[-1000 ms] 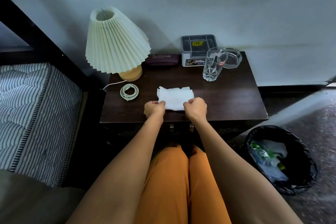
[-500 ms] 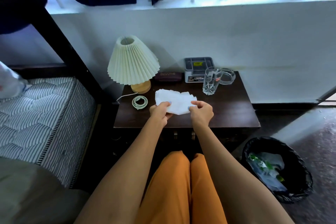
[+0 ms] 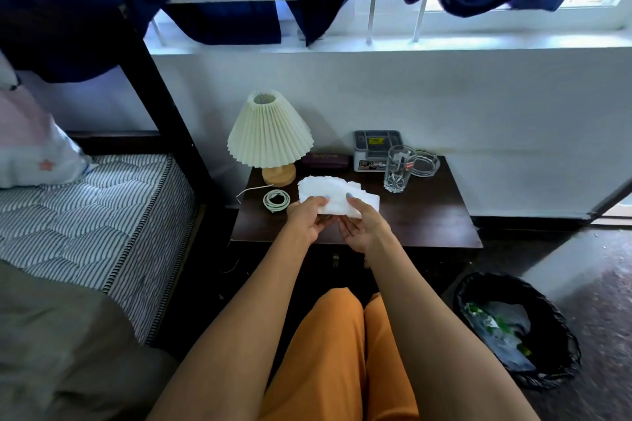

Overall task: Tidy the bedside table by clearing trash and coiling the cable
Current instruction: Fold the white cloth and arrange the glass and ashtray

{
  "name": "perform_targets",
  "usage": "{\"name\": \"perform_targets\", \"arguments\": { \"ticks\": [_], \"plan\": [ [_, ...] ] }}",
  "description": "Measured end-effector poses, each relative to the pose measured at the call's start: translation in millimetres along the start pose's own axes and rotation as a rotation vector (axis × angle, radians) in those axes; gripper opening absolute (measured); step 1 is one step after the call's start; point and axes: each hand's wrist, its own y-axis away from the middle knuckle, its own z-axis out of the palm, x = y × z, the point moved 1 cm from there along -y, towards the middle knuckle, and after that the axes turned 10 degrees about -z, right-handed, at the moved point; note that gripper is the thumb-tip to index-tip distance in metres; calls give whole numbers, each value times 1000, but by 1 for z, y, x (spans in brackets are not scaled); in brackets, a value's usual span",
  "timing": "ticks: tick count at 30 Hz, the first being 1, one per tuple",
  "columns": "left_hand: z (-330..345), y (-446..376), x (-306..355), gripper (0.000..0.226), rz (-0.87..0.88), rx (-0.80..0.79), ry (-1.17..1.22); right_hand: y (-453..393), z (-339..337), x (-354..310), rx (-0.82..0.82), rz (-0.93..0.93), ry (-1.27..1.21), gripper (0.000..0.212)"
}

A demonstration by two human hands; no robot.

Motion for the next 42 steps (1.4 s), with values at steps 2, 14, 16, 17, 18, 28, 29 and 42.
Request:
{"name": "perform_targets", "arguments": {
  "ticks": [2,14,16,17,18,28,29,42],
  "plan": [
    [-2,2,-2,34,-6,3,-2,2,1,-4,9,86,14,36],
    [-8,0,-5,47,-19,88,-84,10,1,0,64,182,85,34],
    [-9,-1,-6,45,-5,114,-105,9,2,0,97,93,143,40],
    [-8,-1,-6,44,4,128,-114,7,2,0,112,39,159,44],
    [-8,-3,-7,43,14,146,-122,7,2,-1,128,-10,162,43],
    [-10,-11,-12,47,120,338,-256,2,-1,-2,250,-306,531,26],
    [-10,-10,-12,49,127,350,-272,4,0,-2,248,-371,642,27],
    [3,-1,-10,22,276,270,-372,18,19,3,26,-668,1022,20]
  ]
}}
